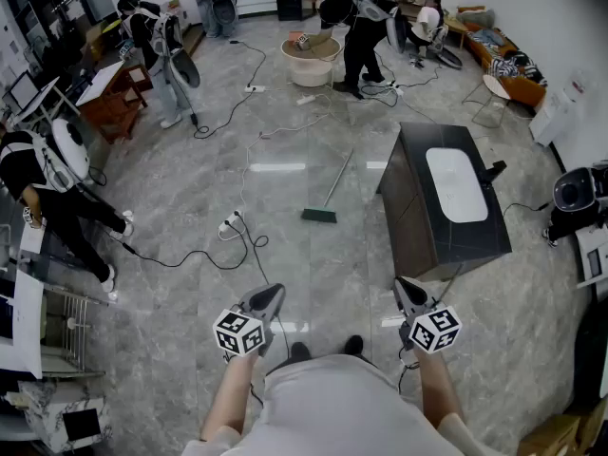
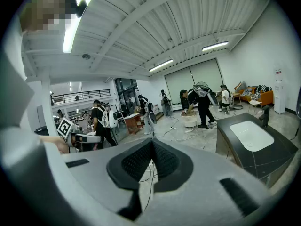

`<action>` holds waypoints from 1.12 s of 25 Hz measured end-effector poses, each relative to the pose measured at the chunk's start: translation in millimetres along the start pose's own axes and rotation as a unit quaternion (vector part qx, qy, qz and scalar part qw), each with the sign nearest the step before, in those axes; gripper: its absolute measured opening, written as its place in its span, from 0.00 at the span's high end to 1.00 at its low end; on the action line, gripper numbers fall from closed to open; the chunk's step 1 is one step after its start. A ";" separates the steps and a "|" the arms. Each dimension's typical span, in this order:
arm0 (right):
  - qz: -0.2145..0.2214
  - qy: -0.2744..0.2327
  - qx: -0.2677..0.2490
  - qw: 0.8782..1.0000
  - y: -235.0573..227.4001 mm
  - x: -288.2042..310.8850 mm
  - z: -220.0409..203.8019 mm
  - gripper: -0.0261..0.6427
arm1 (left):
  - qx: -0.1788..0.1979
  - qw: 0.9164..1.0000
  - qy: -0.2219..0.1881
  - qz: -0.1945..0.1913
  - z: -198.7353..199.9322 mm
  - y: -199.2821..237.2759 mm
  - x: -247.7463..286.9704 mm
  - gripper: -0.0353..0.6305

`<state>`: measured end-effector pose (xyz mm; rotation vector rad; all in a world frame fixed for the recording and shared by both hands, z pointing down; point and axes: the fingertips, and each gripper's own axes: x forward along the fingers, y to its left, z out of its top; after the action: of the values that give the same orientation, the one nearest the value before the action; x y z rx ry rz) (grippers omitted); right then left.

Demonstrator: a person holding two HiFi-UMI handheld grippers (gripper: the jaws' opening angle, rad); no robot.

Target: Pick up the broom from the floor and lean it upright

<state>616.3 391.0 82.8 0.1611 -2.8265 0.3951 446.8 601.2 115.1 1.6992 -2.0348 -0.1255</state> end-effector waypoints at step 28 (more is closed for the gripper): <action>-0.024 0.025 0.027 0.999 73.2 90.0 -27.8 0.96 | -0.017 0.999 0.035 -0.017 -8.8 104.3 -49.1 0.92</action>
<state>526.9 462.6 116.2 0.2275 -2.7588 0.4585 361.8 673.0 146.4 1.6939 -1.9439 -0.1105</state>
